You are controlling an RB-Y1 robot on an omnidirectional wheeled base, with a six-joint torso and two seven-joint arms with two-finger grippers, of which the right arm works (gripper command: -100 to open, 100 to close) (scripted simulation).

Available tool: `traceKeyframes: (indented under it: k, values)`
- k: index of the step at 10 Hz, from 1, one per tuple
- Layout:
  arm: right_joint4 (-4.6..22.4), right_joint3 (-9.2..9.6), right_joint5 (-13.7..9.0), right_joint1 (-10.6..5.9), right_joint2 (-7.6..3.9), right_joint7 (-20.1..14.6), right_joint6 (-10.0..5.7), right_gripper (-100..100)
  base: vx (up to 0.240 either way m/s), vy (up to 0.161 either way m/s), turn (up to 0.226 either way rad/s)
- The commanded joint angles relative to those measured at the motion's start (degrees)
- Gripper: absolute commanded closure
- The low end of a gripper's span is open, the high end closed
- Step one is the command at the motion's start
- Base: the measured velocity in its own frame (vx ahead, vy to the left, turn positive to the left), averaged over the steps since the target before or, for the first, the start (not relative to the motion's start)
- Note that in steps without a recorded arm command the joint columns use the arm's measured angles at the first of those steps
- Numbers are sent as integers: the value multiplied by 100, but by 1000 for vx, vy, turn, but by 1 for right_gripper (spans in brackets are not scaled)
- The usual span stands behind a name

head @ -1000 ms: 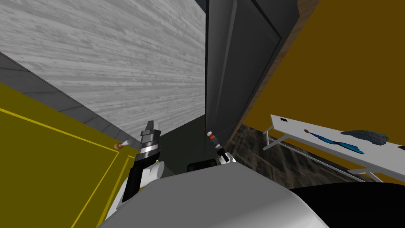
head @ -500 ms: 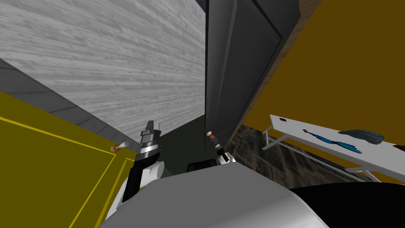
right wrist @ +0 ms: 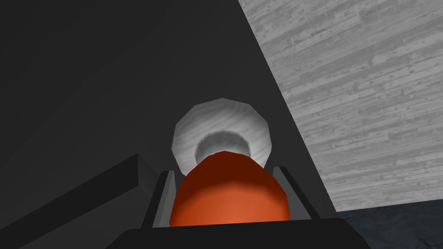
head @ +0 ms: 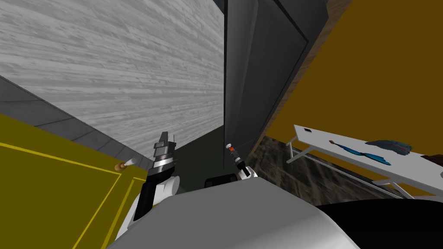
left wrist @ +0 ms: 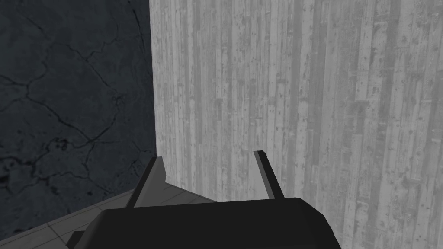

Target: Push the door open

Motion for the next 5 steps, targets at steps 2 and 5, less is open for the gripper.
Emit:
traceKeyframes:
  k: [2, 5]
  values:
    - [58, 44, -161, -88, -30, -435, -20, 100, 43, 16, -47]
    - [80, 86, -235, -110, -36, -758, -22, 100, 42, 16, -25]
